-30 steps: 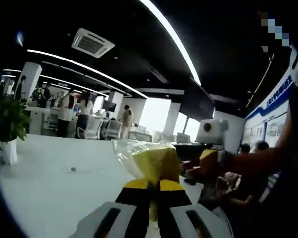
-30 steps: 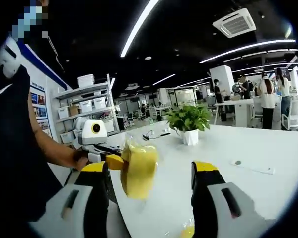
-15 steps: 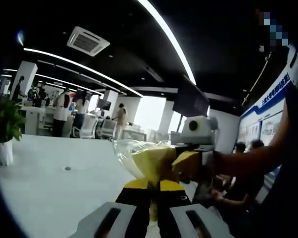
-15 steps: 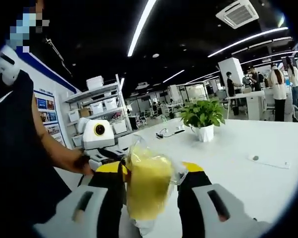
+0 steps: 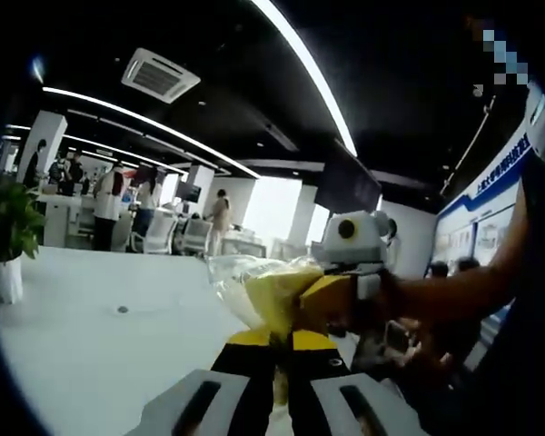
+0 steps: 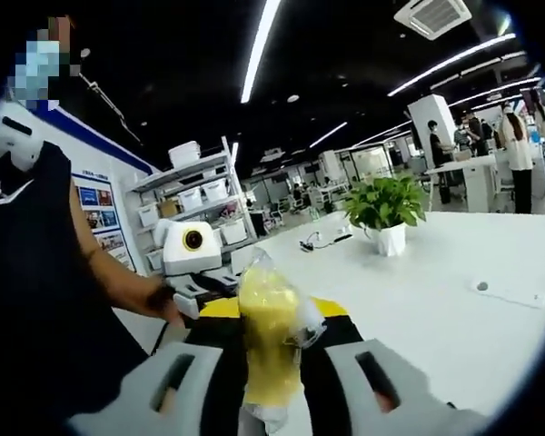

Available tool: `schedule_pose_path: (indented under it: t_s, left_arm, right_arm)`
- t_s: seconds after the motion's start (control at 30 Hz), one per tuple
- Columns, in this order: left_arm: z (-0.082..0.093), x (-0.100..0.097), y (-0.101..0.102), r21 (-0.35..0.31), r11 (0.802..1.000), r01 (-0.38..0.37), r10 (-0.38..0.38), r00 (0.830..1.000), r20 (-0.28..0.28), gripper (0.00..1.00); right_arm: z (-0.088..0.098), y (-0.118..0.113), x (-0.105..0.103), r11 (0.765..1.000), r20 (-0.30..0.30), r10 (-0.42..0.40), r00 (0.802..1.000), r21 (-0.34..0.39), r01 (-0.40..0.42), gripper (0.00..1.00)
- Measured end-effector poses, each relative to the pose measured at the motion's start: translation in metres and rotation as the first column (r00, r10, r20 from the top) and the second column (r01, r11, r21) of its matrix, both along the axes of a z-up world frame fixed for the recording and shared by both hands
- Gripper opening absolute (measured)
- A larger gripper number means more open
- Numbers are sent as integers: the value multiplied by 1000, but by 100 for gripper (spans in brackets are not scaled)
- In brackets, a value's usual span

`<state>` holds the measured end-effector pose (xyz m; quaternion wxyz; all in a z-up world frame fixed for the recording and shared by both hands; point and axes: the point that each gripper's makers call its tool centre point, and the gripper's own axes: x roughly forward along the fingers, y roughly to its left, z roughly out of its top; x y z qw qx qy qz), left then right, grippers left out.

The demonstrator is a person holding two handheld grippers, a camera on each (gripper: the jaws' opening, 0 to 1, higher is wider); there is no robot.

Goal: Compare the silicone blocks by pressing each to a similar depth, holding the contact briefly, and releasing to observe deformation and rebound differences across the visible hardness samples.

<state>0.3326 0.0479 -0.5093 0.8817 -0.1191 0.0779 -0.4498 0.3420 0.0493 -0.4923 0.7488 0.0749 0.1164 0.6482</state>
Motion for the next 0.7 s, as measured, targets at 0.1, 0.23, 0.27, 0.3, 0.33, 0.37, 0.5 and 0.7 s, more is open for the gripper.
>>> schedule_pose_path:
  t_s: [0.1, 0.23, 0.27, 0.3, 0.33, 0.37, 0.5, 0.7]
  left_arm:
    - [-1, 2, -1, 5, 1000, 0, 0, 1000, 3, 1]
    - [0, 3, 0, 13, 1000, 2, -2, 1000, 9, 2]
    - [1, 3, 0, 14, 1000, 1, -2, 1000, 11, 2]
    - [1, 4, 1, 25, 1000, 0, -1, 1000, 14, 2]
    - [1, 5, 2, 24, 1000, -2, 2, 1000, 17, 2]
    - [2, 7, 3, 19, 1000, -4, 3, 1000, 15, 2]
    - [7, 9, 6, 12, 1000, -8, 7, 1000, 24, 2]
    - [9, 11, 7, 19, 1000, -18, 17, 999, 35, 3]
  right_arm:
    - [0, 1, 1, 1000, 21, 23, 1000, -20, -22, 9]
    - [1, 2, 2, 999, 3, 42, 999, -28, -42, 5]
    - [2, 3, 3, 999, -2, 46, 999, -30, -46, 4]
    - [1, 5, 4, 998, -19, 47, 999, -48, -48, 3]
    - [1, 5, 5, 998, -24, 47, 999, -49, -48, 3]
    - [3, 6, 5, 998, -29, 47, 998, -47, -48, 2]
    - [7, 10, 7, 997, -38, 41, 998, -57, -43, 0]
    - [9, 12, 9, 997, -32, 37, 999, -70, -39, 0]
